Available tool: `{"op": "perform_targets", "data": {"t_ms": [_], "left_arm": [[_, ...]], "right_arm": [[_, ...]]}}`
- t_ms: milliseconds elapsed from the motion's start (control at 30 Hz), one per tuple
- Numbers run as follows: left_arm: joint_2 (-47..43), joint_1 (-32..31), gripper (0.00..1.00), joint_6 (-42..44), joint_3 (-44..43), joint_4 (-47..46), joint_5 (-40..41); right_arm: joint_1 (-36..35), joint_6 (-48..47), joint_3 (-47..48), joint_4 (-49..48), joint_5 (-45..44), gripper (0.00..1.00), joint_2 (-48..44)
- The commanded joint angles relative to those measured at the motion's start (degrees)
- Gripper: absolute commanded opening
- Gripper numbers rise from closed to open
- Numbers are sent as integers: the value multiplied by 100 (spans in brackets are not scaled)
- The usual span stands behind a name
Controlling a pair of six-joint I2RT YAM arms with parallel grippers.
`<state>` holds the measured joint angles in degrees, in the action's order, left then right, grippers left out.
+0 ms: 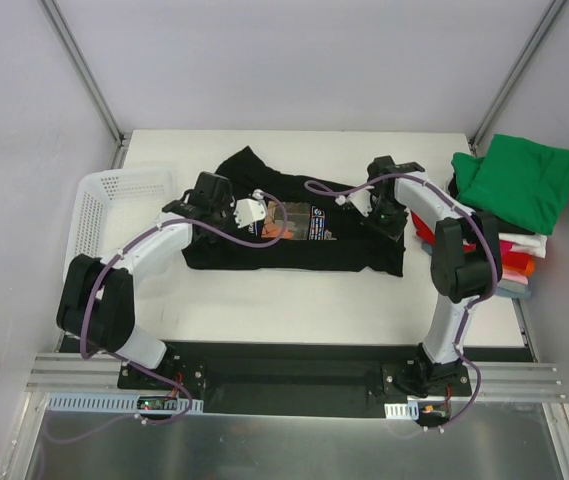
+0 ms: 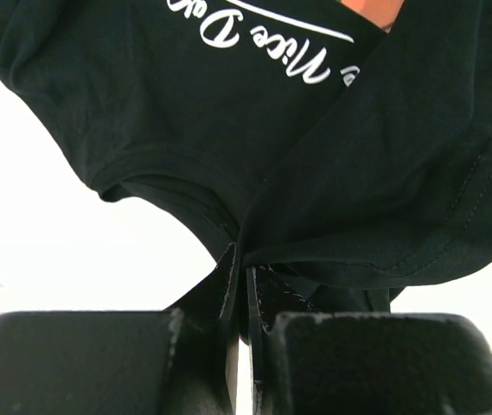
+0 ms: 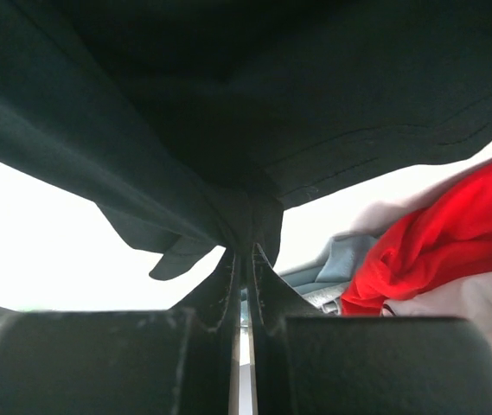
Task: Fold and stack the t-shirts
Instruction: Fold the tshirt
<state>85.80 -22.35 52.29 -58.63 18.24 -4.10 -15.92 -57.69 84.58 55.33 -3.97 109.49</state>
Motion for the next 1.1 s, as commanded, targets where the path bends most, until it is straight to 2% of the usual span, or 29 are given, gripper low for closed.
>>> {"op": "perform_targets", "data": {"t_ms": [0,233,333,633,733,833,967,1000,1067], "left_arm": [[165,73,0,158,-315,-92,-170],[437,82,0,132,-544,-110,-170],[543,82,0,141,-667,-110,-135],[842,117,0,185,-930,-145,-47],[938,125,0,229,-1001,-163,-12],[1035,161,0,246,-1089,-189,-3],[1140,205,0,299,-1203,-198,32],[1176,213,0,316,-1229,-207,32],[1220,222,0,317,-1300,-216,41]], "right_arm": [[63,-137,270,224,-104,1,72],[107,-172,261,154,-139,1,204],[107,-172,261,101,-175,7,213],[98,-181,288,48,-280,7,292],[107,-181,261,22,-280,16,283],[107,-181,244,-13,-298,17,274],[116,-181,226,-22,-333,24,248],[107,-172,217,-22,-341,34,239],[124,-172,174,-49,-342,38,222]]}}
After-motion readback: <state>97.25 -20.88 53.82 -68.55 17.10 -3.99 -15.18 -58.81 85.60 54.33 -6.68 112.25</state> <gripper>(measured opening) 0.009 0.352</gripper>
